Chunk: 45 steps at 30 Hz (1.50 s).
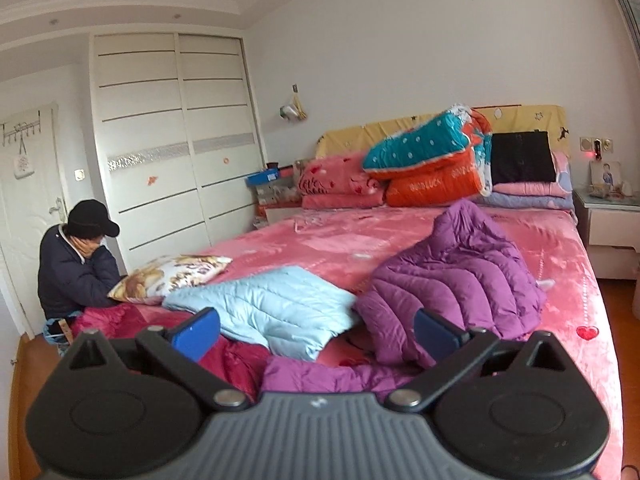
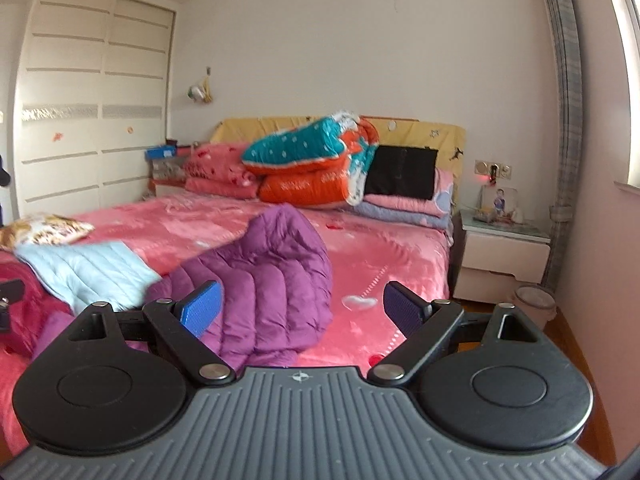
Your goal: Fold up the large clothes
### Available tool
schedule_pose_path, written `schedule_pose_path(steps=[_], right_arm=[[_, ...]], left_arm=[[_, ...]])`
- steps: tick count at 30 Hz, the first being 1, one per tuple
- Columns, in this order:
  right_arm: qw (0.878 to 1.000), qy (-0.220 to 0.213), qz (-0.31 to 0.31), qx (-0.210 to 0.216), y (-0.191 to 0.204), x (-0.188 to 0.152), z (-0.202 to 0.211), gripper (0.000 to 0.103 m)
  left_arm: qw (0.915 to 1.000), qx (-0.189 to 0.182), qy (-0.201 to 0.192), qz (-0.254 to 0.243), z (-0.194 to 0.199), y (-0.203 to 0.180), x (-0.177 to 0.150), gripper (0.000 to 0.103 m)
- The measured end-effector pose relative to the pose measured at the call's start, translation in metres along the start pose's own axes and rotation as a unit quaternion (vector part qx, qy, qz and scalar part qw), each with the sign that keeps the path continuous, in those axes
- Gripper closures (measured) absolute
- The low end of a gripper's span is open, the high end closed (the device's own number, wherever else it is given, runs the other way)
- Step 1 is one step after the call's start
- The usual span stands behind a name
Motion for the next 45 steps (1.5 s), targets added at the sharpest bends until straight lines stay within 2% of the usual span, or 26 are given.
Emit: schedule_pose_path(steps=[4,12,29,38,45], right_arm=[[1.000,-0.014,0.001,0.006,0.007,0.014,0.011,0.000],[0.999,-0.032,0.000,0.031,0.004,0.013,0.012,0.000],[0.998,-0.018,-0.002,0.068,0.013,0.010,0.020,0.000],[0.996,0.004,0.000,0.090,0.012,-0.001,0.018,0.000],[0.996,0.022,-0.006,0.090,0.006,-0.027,-0.001,0.000]], left_arm=[[1.0000,0.005,-0.007,-0.003,0.004,0.004,0.001,0.001],[0.9999,0.011,-0.010,-0.006,0.010,0.010,-0.001,0.001],[0.9998,0.016,0.009,0.001,0.004,0.015,-0.010,0.001],[0.9994,0.001,0.032,0.008,-0.010,0.006,-0.023,0.001],[0.9974,-0.027,0.061,0.028,-0.030,-0.009,-0.045,0.001]])
Point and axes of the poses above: each gripper's, at about its wrist camera, not at the fingertips, and z roughly against the way its jaws point, y to its left, x to its top, the point moved 2 cm from there along -z, roughly the way its jaws point, and after that the axes turned 8 degrees about -y, right-handed, at the moved point
